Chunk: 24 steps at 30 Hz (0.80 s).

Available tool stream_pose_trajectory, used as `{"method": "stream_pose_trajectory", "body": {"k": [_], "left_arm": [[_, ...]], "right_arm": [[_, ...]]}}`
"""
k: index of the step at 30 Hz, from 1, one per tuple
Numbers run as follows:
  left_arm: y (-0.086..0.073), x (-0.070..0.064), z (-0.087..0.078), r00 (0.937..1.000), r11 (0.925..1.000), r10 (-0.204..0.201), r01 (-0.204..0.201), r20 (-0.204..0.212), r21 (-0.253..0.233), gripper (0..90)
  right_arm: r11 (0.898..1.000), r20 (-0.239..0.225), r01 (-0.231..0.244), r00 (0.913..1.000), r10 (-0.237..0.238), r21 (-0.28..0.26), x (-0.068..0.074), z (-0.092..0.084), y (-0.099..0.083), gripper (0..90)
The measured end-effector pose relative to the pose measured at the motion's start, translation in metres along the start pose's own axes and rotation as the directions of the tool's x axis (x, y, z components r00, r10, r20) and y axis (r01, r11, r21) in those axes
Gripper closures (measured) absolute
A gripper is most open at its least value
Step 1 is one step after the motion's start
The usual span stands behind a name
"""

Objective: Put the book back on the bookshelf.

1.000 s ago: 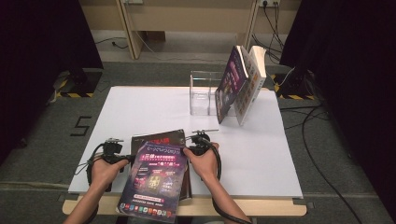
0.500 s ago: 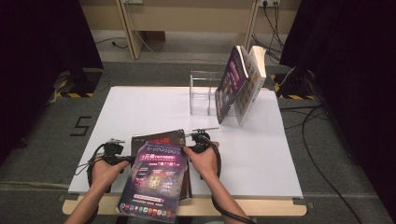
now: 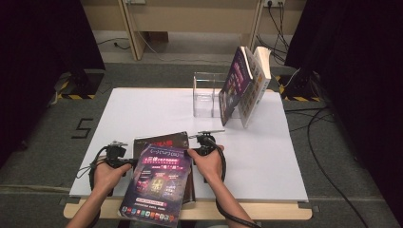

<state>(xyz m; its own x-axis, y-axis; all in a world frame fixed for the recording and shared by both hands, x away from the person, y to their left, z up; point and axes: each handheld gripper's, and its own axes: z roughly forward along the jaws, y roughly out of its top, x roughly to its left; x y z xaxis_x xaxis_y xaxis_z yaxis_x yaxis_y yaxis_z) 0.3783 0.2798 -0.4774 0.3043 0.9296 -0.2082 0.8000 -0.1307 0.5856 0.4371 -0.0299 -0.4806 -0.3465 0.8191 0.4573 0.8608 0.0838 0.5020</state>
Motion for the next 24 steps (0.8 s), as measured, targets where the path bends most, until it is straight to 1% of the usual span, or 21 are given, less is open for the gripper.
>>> {"method": "stream_pose_trajectory", "body": {"k": [2, 4, 6, 7, 9, 12, 13, 15, 16, 20, 24], "left_arm": [[0.000, 0.000, 0.000, 1.0000, 1.0000, -0.001, 0.001, -0.001, 0.001, 89.6], [0.000, 0.000, 0.000, 1.0000, 1.0000, -0.004, 0.004, -0.001, 0.002, 89.7], [0.000, 0.000, 0.000, 1.0000, 1.0000, -0.006, 0.006, -0.001, 0.001, 89.7], [0.000, 0.000, 0.000, 1.0000, 1.0000, -0.008, 0.008, -0.001, 0.001, 89.7], [0.000, -0.001, 0.000, 1.0000, 1.0000, -0.007, 0.007, -0.003, 0.002, 89.7], [0.001, -0.001, 0.000, 1.0000, 1.0000, -0.009, 0.009, -0.003, 0.002, 89.7], [0.001, -0.001, 0.000, 1.0000, 1.0000, -0.007, 0.007, -0.004, 0.003, 89.7], [0.001, -0.001, 0.000, 1.0000, 1.0000, -0.006, 0.006, -0.006, 0.003, 89.7], [0.001, -0.001, 0.000, 1.0000, 1.0000, -0.005, 0.005, -0.006, 0.004, 89.7], [0.001, -0.002, 0.000, 0.9999, 1.0000, -0.003, 0.003, -0.010, 0.004, 89.7], [0.001, -0.003, 0.000, 0.9999, 1.0000, 0.003, -0.003, -0.016, 0.008, 89.7]], "right_arm": [[1.000, -0.003, 0.002, 1.0000, -0.002, 0.005, 0.001, 0.001, 0.001, 52.1], [1.000, -0.007, -0.004, 1.0000, 0.004, 0.011, 0.000, 0.001, 0.002, 52.8], [1.000, -0.015, -0.026, 0.9995, 0.026, 0.014, -0.001, 0.001, 0.003, 56.5], [1.000, -0.013, -0.026, 0.9996, 0.026, 0.014, -0.002, 0.001, 0.003, 58.8], [1.000, -0.010, -0.028, 0.9996, 0.028, 0.012, -0.002, 0.001, 0.003, 59.8], [1.000, 0.003, -0.014, 0.9999, 0.014, 0.008, 0.000, -0.001, 0.003, 61.3], [1.000, -0.002, -0.008, 1.0000, 0.008, 0.003, 0.000, -0.002, 0.004, 62.1], [1.000, -0.007, -0.012, 0.9999, 0.012, -0.001, 0.001, -0.005, 0.005, 63.0], [1.000, -0.009, -0.006, 0.9999, 0.006, -0.005, 0.002, -0.006, 0.005, 63.2], [1.000, 0.001, 0.006, 1.0000, -0.006, -0.025, 0.006, -0.010, 0.003, 64.2], [0.999, 0.007, 0.004, 1.0000, -0.004, -0.034, 0.007, -0.012, 0.003, 67.0]]}}
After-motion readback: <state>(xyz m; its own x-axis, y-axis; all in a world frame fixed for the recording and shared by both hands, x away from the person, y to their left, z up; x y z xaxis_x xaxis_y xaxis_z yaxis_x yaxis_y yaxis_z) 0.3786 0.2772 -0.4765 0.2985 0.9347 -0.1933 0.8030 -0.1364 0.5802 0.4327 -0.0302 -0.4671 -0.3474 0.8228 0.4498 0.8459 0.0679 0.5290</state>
